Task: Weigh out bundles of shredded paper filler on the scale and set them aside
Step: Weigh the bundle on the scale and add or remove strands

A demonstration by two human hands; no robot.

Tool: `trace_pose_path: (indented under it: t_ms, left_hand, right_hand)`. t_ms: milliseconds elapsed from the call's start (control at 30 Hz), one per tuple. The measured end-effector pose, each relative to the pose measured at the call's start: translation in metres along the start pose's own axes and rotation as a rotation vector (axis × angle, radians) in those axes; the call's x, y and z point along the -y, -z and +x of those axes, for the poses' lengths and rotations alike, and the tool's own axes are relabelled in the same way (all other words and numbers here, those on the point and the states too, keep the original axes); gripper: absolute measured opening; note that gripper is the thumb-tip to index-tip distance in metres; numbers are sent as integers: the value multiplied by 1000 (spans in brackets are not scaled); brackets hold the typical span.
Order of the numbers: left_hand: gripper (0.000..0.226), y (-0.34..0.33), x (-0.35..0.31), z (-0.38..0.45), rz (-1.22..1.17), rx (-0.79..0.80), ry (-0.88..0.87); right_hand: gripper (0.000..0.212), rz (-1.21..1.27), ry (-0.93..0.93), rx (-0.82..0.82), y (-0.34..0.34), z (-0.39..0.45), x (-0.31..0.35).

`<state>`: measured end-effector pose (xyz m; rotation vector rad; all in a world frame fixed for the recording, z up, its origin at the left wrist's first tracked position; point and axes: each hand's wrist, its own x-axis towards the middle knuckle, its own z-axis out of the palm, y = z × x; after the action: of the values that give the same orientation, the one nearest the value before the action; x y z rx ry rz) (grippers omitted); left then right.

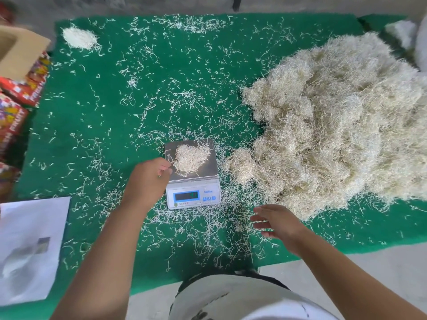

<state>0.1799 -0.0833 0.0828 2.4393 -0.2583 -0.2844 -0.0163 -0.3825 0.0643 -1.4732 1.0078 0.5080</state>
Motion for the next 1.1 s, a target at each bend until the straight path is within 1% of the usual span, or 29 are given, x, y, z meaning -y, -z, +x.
trace_pose_path:
  t_ms: [167,300,367,433,500,633,767,833,867,933,1000,1100]
  left_hand:
    - [18,9,-4,6,3,20,-3]
    - [23,8,-12,17,-11,-3,-28]
    - [39,0,-16,22,21,1,-27]
    - [62,-12,-20,28,72,44,11]
    - [79,-26,-23,35,77,94,47]
    - [102,-53,-19,54,50,117,114]
    - [112,-81,-19,78,24,158,141]
    - [109,-98,-21,85,85,182,135]
    - [104,-106,-20,87,131,181,122]
    - [84,-121,-18,84,168,151,86]
    - [61,-132,-16,79,109,127,29]
    - [44,-136,-20,63,104,107,-38]
  right_hand:
    - [21,-16,44,2,12,-2,8]
    - [21,39,47,-17,20,0,10]
    - [22,57,30,-21,19,-2,4]
    - [22,65,7,-24,17,-5,-5]
    - [21,53,-18,-32,15,-8,-14]
    - [18,94,-49,-60,20,-10,-24]
    - [19,103,-65,-93,25,-14,-28]
    - [18,98,-72,-103,26,-15,-32]
    - [17,97,-75,-105,26,-16,-35]
    - [16,89,-71,-101,26,-18,-38]
    - [16,87,-67,-92,25,-19,-39]
    - [17,85,-56,-81,26,-19,-36]
